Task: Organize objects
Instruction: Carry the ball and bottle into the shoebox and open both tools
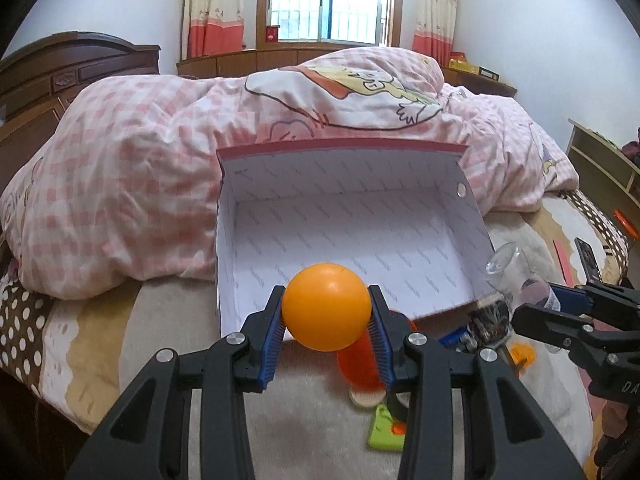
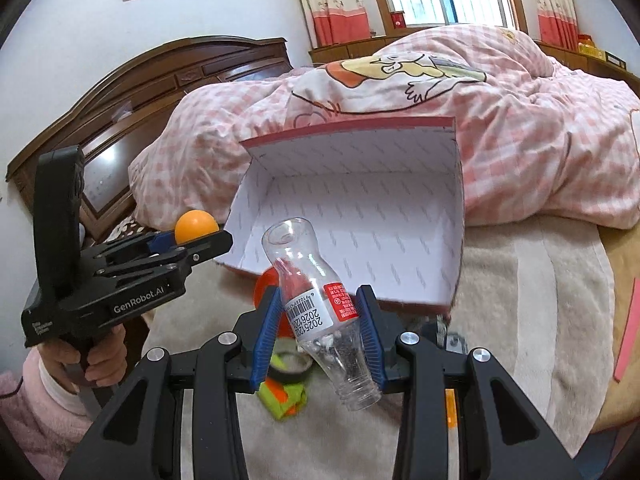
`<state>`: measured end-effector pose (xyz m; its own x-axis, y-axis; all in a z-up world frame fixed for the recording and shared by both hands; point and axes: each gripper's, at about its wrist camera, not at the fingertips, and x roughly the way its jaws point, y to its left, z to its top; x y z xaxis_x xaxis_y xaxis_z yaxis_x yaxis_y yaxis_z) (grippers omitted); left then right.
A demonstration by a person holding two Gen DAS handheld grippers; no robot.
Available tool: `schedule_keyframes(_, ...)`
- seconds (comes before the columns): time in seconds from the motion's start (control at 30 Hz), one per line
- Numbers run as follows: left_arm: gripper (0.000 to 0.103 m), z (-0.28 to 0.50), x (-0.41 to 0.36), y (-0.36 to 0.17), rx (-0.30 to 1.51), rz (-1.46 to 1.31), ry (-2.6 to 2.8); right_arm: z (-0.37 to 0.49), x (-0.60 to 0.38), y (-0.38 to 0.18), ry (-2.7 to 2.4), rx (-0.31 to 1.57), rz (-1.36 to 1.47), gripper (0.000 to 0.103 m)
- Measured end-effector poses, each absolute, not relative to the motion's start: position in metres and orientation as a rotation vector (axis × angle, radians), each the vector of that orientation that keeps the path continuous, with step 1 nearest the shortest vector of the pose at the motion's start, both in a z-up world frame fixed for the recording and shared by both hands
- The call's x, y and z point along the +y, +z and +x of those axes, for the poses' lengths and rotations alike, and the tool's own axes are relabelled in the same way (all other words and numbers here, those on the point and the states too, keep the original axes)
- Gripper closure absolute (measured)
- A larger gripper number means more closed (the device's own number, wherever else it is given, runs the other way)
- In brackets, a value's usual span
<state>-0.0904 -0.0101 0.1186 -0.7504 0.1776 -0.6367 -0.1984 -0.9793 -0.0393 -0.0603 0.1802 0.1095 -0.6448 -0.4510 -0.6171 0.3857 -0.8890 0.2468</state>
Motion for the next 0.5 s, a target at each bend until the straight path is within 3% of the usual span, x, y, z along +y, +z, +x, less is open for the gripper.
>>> schedule_keyframes(0.5, 0.064, -0.139, -0.009, 0.113, 0.069, -1.022, 2.799, -0.115, 0.172, 0.106, -2.511, -0.193, 0.966, 0.064)
